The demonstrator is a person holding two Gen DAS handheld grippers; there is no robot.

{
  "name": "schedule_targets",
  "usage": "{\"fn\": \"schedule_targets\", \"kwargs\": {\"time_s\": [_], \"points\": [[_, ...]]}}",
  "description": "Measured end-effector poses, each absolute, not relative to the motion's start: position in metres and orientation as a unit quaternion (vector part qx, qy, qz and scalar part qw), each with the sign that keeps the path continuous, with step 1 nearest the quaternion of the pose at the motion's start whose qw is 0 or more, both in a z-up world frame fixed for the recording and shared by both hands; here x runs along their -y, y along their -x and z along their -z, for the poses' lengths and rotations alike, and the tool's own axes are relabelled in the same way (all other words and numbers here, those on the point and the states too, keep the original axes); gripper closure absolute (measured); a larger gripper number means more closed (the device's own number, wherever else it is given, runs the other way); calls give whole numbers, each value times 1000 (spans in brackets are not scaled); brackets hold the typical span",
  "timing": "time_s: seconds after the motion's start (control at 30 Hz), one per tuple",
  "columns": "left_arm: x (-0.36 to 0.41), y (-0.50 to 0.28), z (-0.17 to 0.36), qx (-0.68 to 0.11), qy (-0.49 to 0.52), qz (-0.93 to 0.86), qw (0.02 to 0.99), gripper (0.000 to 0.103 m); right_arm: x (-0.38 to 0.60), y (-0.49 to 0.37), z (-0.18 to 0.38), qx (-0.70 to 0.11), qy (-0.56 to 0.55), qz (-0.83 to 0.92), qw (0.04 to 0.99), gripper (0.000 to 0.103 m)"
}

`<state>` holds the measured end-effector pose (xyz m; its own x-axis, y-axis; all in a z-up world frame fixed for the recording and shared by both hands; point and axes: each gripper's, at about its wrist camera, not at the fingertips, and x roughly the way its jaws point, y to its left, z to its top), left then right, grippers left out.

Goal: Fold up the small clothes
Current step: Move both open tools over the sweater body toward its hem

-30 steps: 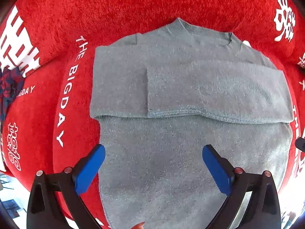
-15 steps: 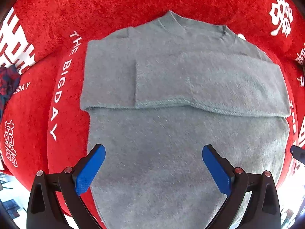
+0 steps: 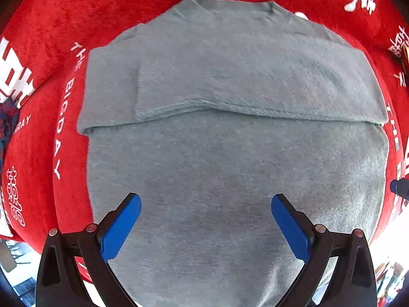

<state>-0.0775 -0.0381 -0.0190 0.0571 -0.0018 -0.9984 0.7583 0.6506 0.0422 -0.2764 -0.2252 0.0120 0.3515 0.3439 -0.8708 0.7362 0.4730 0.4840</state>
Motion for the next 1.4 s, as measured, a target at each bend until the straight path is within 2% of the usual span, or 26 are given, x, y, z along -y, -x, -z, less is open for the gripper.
{"fn": "schedule_targets", "kwargs": {"time_s": [0.3,0.63,1.4], "points": [[46,96,11,-630,-289,271,668,1,238,285,-1,-548,-531,118,636,22],[16,111,10,-647,-265,235,676,1,223,283,3,-568,-524,84,629,22],[-75,130,4,-612,-321,267,672,1,101,286,-12,-586,-514,63,623,22]]}}
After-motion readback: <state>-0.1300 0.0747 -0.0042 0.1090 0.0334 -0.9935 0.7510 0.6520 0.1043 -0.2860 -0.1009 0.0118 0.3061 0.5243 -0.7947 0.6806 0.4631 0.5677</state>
